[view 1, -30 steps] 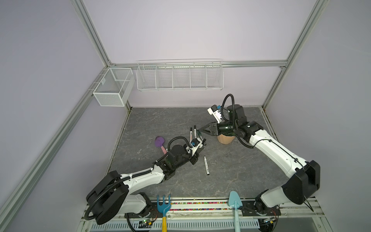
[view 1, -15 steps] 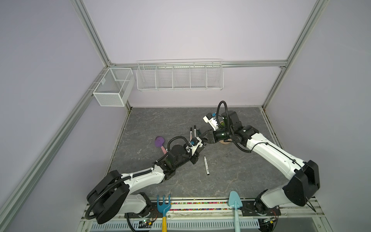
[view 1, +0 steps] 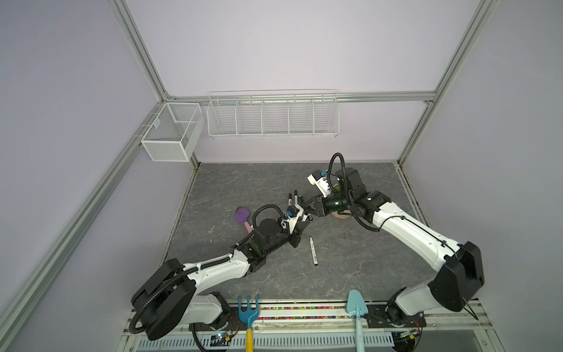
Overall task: Insert pens into pen caps
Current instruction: Put on the pen cap to the pen.
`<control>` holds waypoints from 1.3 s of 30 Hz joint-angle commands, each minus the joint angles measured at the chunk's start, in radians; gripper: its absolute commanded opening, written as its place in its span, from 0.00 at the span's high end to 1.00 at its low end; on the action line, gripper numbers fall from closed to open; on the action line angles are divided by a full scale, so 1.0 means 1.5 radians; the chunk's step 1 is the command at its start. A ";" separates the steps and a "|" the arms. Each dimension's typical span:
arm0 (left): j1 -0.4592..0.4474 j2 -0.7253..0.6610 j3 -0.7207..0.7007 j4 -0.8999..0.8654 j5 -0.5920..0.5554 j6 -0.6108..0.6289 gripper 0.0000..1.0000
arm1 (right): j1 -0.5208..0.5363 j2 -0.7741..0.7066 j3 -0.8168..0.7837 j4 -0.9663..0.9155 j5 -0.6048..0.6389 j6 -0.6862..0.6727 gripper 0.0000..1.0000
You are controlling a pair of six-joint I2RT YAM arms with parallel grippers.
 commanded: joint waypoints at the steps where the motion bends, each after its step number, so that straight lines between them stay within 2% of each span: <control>1: 0.034 -0.023 0.050 0.118 0.003 -0.075 1.00 | 0.005 0.042 -0.010 -0.019 -0.066 0.031 0.92; 5: 0.055 -0.012 0.077 0.147 -0.037 -0.063 1.00 | 0.008 0.081 -0.006 -0.033 -0.096 0.044 0.93; 9: 0.059 0.025 0.123 0.162 -0.098 0.008 1.00 | 0.015 0.119 0.001 -0.064 -0.129 0.041 0.93; 13: 0.063 0.067 0.152 0.226 -0.156 0.069 1.00 | 0.027 0.151 0.005 -0.097 -0.154 0.034 0.93; 16: 0.077 0.084 0.172 0.260 -0.153 0.076 1.00 | 0.035 0.168 0.001 -0.119 -0.149 0.028 0.93; 22: 0.112 0.077 0.196 0.305 -0.117 0.015 1.00 | 0.035 0.198 -0.019 -0.141 -0.142 0.023 0.93; 28: 0.178 0.063 0.202 0.357 -0.063 -0.137 1.00 | 0.037 0.227 -0.035 -0.143 -0.140 0.024 0.93; 31: 0.210 0.067 0.207 0.386 -0.062 -0.202 1.00 | 0.038 0.234 -0.038 -0.155 -0.133 0.015 0.93; 39: 0.246 0.078 0.225 0.410 -0.079 -0.176 1.00 | 0.051 0.242 -0.046 -0.200 -0.117 -0.021 0.93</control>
